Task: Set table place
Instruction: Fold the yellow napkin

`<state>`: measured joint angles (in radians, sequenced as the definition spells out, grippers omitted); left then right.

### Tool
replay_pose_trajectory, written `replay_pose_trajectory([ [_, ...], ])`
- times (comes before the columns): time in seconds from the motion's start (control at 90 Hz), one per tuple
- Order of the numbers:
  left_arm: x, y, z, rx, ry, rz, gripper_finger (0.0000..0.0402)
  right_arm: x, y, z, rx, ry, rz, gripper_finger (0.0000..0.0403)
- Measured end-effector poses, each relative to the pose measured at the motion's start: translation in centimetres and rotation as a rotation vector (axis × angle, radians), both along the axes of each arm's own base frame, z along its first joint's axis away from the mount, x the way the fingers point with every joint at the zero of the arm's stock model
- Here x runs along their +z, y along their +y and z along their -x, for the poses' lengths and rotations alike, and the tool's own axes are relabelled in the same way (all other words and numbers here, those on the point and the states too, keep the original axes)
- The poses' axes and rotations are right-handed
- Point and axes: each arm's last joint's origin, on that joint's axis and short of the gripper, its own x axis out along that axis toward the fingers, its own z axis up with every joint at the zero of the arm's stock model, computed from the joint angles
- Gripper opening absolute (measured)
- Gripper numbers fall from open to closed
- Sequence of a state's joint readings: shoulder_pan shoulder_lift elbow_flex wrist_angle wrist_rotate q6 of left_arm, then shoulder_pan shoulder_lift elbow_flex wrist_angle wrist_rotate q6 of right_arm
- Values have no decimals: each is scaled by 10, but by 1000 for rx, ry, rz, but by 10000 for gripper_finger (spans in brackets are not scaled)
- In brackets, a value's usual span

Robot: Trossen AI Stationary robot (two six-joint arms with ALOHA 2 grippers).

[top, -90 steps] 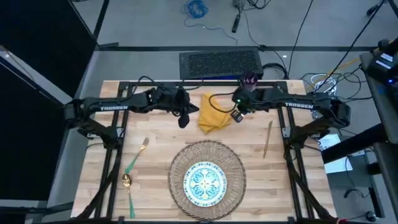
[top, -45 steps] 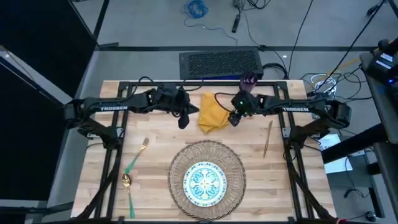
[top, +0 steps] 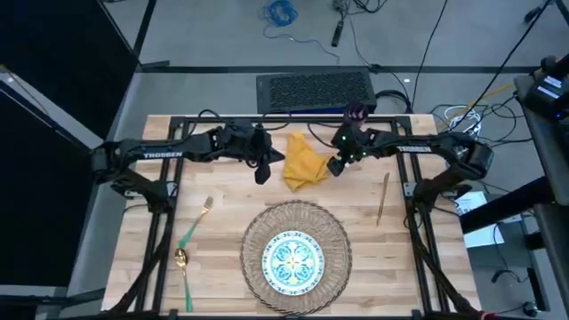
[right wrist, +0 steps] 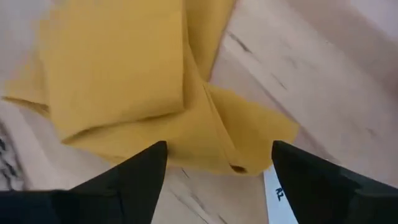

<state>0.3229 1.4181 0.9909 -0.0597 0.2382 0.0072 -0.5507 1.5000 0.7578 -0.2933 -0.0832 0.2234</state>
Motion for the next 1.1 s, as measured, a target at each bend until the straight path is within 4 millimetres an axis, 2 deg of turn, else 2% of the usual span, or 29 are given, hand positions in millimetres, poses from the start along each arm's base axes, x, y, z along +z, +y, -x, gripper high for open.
replay_pose_trajectory([
  [0.144,0,0,0,0,3,1,0,-4,0,-2,4,5,-5,269],
  [0.244,0,0,0,0,2,1,0,-4,1,-3,9,3,-3,239],
  [0.333,0,0,0,0,2,1,0,-4,1,-3,10,5,-4,183],
  [0.478,0,0,0,0,2,1,0,-4,2,-3,30,-4,-30,41],
  [0.511,0,0,0,0,2,1,0,-4,3,-4,43,-8,-35,22],
  [0.722,0,0,0,2,3,-1,0,0,11,-9,76,-39,-59,2],
  [0.878,3,3,2,24,-4,-14,0,36,19,-26,135,-141,-1,1],
  [1.1,18,1,11,28,-59,-36,0,110,25,-49,231,-267,138,1],
])
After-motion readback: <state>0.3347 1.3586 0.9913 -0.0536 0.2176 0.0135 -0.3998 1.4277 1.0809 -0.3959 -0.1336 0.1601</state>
